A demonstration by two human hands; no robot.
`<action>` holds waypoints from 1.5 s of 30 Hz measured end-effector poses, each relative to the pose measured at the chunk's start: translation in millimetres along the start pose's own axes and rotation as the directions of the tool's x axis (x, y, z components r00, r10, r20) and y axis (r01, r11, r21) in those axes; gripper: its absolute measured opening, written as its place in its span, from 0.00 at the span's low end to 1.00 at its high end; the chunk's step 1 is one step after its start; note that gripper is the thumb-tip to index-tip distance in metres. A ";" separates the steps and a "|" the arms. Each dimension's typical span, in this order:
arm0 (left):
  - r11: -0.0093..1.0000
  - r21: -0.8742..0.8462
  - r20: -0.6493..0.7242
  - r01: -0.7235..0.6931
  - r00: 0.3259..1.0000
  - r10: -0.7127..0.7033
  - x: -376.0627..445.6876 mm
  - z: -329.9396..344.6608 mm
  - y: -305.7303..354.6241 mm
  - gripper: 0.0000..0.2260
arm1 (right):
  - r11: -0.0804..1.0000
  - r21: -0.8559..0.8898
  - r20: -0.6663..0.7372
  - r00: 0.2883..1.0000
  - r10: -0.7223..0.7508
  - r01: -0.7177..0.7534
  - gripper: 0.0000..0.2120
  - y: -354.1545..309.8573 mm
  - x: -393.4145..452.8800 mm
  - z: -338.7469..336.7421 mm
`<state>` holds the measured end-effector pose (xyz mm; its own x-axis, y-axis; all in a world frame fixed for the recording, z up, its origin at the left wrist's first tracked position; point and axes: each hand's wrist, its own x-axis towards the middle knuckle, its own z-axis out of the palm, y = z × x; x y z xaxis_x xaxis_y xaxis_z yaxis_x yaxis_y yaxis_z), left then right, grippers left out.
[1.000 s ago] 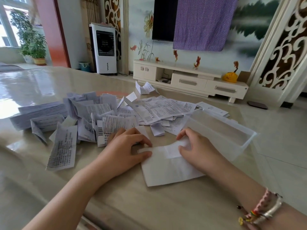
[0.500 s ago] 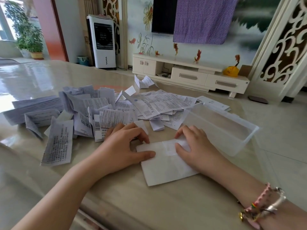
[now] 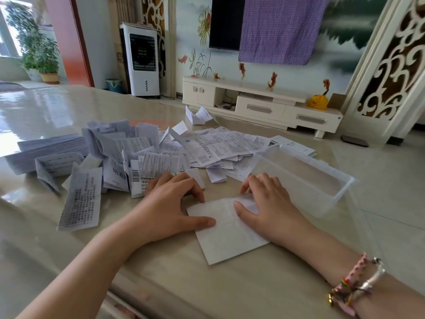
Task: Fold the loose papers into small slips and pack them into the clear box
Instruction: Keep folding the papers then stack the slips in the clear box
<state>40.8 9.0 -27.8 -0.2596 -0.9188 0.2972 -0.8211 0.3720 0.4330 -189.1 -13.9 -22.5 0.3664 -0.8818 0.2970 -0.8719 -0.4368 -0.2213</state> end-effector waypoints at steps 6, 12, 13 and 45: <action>1.000 0.003 0.031 0.008 0.999 -0.008 0.6 -1.4 0.1 0.27 | 1.000 -0.010 0.035 0.999 0.012 -0.012 0.14 -4.5 8.2 -3.9; 0.999 -0.046 0.028 -0.003 1.000 0.004 -0.2 -3.7 1.9 0.27 | 0.999 -0.019 0.220 0.975 -0.036 0.041 0.15 -19.6 21.7 -18.2; 0.998 -0.056 0.027 -0.004 1.000 0.006 -0.8 -4.1 2.0 0.27 | 1.000 -0.009 0.282 0.959 -0.010 0.014 0.16 -21.3 25.2 -21.9; 0.845 -0.526 -0.058 0.099 0.987 -0.151 6.0 -5.2 -4.1 0.10 | 0.708 0.656 0.353 0.935 0.021 -0.263 0.03 -3.5 50.1 -38.4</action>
<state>45.2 2.6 -23.4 -0.1022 -0.9553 0.2773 -0.4517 0.2929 0.8427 -180.2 -49.7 28.8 0.4391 -0.8968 -0.0545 -0.5003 -0.1937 -0.8439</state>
